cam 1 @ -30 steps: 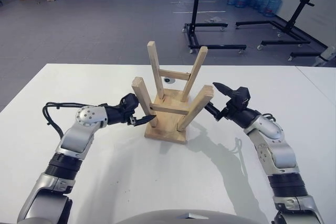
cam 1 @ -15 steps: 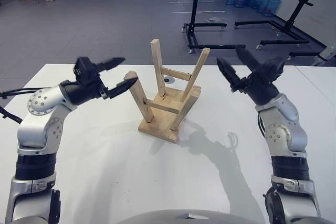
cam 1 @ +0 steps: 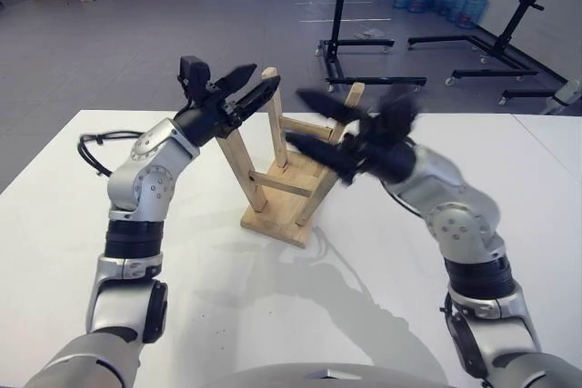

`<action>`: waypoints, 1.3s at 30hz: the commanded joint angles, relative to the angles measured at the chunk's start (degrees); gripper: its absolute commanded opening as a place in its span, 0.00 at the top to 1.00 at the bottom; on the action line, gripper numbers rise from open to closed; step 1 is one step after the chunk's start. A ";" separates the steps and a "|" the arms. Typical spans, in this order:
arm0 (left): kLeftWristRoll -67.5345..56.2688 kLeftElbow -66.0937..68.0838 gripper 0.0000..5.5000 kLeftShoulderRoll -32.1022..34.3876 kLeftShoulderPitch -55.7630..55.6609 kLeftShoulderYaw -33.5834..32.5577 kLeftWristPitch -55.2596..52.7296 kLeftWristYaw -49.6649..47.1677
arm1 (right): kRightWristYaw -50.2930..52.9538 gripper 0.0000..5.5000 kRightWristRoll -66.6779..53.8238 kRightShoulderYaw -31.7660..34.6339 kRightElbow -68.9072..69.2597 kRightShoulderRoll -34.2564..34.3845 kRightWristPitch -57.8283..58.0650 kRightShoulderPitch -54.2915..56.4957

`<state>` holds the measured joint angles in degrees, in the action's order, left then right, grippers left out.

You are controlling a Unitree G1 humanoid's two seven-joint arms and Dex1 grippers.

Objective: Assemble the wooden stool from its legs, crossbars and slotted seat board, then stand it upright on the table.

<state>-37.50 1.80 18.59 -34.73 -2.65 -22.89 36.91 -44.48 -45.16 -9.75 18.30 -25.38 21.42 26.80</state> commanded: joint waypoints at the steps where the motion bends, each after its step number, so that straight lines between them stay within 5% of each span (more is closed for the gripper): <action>1: 5.69 7.94 0.34 -3.49 9.78 6.89 -1.97 0.10 | -1.66 0.23 5.92 -4.04 -6.24 -1.85 4.27 -3.01; 14: 5.99 6.18 0.34 -1.23 -0.86 1.78 1.24 0.00 | 3.63 0.23 -10.70 7.96 -8.12 6.87 11.73 -2.09; 20: 5.98 -0.31 0.34 1.61 -2.58 -1.24 0.76 -1.48 | 8.91 0.23 -24.59 20.06 -4.96 9.28 11.73 3.95; 27: 3.10 -13.85 0.34 4.90 -1.59 -4.74 -3.60 -4.21 | 11.49 0.23 -20.15 24.77 -8.89 7.74 8.62 4.18; 33: 6.88 -20.06 0.34 -2.47 0.44 6.26 -12.36 -14.99 | 11.41 0.23 -12.61 23.92 -10.01 9.12 4.72 0.63; 39: 21.06 -9.93 0.34 -3.76 0.85 16.42 -6.37 -16.60 | 11.85 0.23 -10.30 25.43 -12.37 10.58 1.75 1.01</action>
<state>-20.18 -12.11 14.52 -34.13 11.68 -32.14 19.46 -32.95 -56.21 14.49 7.03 -15.17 24.41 27.69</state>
